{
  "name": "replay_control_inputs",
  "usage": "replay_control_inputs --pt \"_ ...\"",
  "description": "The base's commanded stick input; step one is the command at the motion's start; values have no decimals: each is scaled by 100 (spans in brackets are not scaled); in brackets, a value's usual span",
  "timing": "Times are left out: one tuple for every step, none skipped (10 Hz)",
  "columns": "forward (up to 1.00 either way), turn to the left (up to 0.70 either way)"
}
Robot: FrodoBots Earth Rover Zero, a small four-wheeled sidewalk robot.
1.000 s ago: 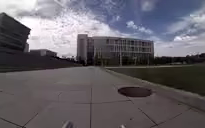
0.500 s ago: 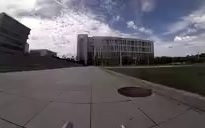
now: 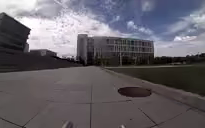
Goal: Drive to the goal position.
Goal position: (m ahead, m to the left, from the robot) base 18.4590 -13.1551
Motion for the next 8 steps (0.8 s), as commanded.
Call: replay_control_inputs --pt "5 0" --pt "5 0" --pt "5 0" --pt "5 0" --pt "5 0" --pt "5 0" --pt "5 0" --pt "5 0"
